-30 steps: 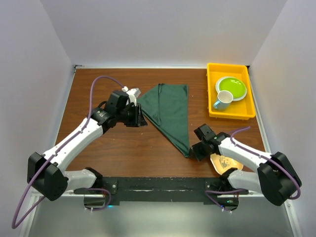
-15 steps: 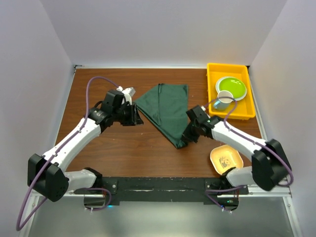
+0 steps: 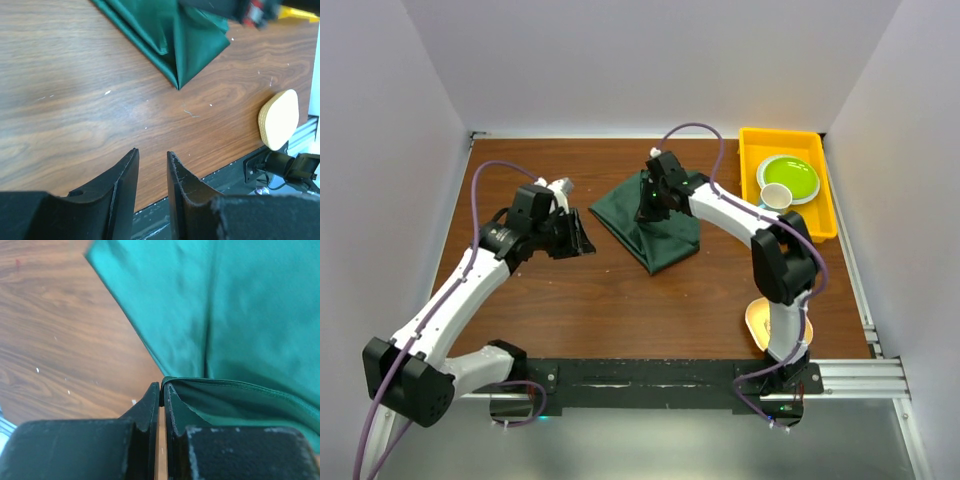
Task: Fold the napkin, place the utensils inside, and roll it up
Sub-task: Fold the napkin
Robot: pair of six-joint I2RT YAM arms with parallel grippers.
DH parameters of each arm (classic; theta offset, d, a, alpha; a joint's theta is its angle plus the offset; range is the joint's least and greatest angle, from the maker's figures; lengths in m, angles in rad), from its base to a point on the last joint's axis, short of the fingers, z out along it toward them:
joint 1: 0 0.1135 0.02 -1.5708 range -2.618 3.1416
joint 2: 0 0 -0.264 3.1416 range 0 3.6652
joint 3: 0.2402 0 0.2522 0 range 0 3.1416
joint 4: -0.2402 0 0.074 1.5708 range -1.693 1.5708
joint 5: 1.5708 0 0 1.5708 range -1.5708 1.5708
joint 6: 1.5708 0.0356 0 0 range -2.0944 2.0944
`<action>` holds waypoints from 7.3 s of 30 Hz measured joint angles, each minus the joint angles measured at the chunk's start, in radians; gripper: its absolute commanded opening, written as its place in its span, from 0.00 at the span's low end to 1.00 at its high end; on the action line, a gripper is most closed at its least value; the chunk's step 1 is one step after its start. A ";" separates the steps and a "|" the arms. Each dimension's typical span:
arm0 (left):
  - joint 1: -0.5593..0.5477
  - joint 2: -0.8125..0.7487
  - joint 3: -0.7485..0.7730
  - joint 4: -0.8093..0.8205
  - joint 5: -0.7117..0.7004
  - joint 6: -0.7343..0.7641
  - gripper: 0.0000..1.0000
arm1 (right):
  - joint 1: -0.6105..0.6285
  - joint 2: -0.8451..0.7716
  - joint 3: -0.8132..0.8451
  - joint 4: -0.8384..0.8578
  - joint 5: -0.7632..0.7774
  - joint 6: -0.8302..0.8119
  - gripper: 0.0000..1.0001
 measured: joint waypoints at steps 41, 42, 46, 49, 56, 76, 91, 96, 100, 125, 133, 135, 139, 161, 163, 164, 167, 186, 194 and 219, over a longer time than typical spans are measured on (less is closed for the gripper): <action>0.028 -0.087 0.026 -0.145 -0.084 -0.030 0.34 | 0.031 0.462 0.555 -0.028 -0.207 -0.156 0.00; 0.030 -0.087 0.026 -0.145 -0.084 -0.030 0.34 | 0.033 0.463 0.558 -0.028 -0.208 -0.156 0.00; 0.034 -0.087 0.026 -0.145 -0.083 -0.030 0.34 | 0.042 0.466 0.559 -0.027 -0.209 -0.156 0.00; 0.037 -0.087 0.026 -0.145 -0.083 -0.030 0.34 | 0.045 0.480 0.570 -0.026 -0.212 -0.155 0.00; 0.040 -0.087 0.026 -0.145 -0.083 -0.029 0.34 | 0.046 0.536 0.602 -0.025 -0.212 -0.155 0.00; 0.052 -0.074 0.024 -0.145 -0.082 -0.021 0.34 | 0.046 0.584 0.697 -0.028 -0.212 -0.153 0.10; 0.064 0.036 -0.023 -0.008 -0.019 -0.031 0.40 | 0.010 0.495 0.664 -0.157 -0.203 -0.175 0.74; 0.064 0.208 -0.035 0.155 0.051 -0.065 0.28 | -0.105 0.208 0.372 -0.179 -0.210 -0.213 0.74; 0.064 0.406 0.028 0.280 0.108 -0.087 0.42 | -0.204 0.072 0.219 -0.169 -0.205 -0.255 0.74; 0.066 0.914 0.575 0.110 -0.283 -0.053 0.46 | -0.301 0.091 0.147 -0.211 -0.234 -0.275 0.71; 0.066 0.925 0.589 0.105 -0.318 -0.056 0.38 | -0.311 0.091 0.146 -0.209 -0.235 -0.275 0.71; 0.066 0.931 0.594 0.106 -0.318 -0.056 0.37 | -0.311 0.091 0.146 -0.208 -0.235 -0.275 0.71; 0.066 0.948 0.599 0.115 -0.314 -0.056 0.37 | -0.311 0.091 0.144 -0.207 -0.235 -0.276 0.70; 0.066 0.963 0.593 0.143 -0.318 -0.047 0.08 | -0.318 0.168 0.127 -0.198 -0.288 -0.268 0.47; 0.067 0.959 0.589 0.143 -0.317 -0.044 0.08 | -0.318 0.170 0.129 -0.197 -0.290 -0.268 0.48; 0.068 0.959 0.587 0.144 -0.317 -0.044 0.08 | -0.318 0.172 0.132 -0.198 -0.290 -0.268 0.50; 0.070 0.959 0.582 0.143 -0.309 -0.044 0.08 | -0.320 0.192 0.163 -0.205 -0.288 -0.268 0.54; 0.072 0.959 0.581 0.145 -0.287 -0.021 0.11 | -0.355 0.340 0.324 -0.278 -0.282 -0.318 0.59; 0.081 0.959 0.576 0.143 -0.287 -0.021 0.11 | -0.358 0.329 0.291 -0.282 -0.297 -0.328 0.48; 0.095 0.896 0.565 0.119 -0.288 -0.002 0.26 | -0.368 0.320 0.430 -0.321 -0.322 -0.350 0.57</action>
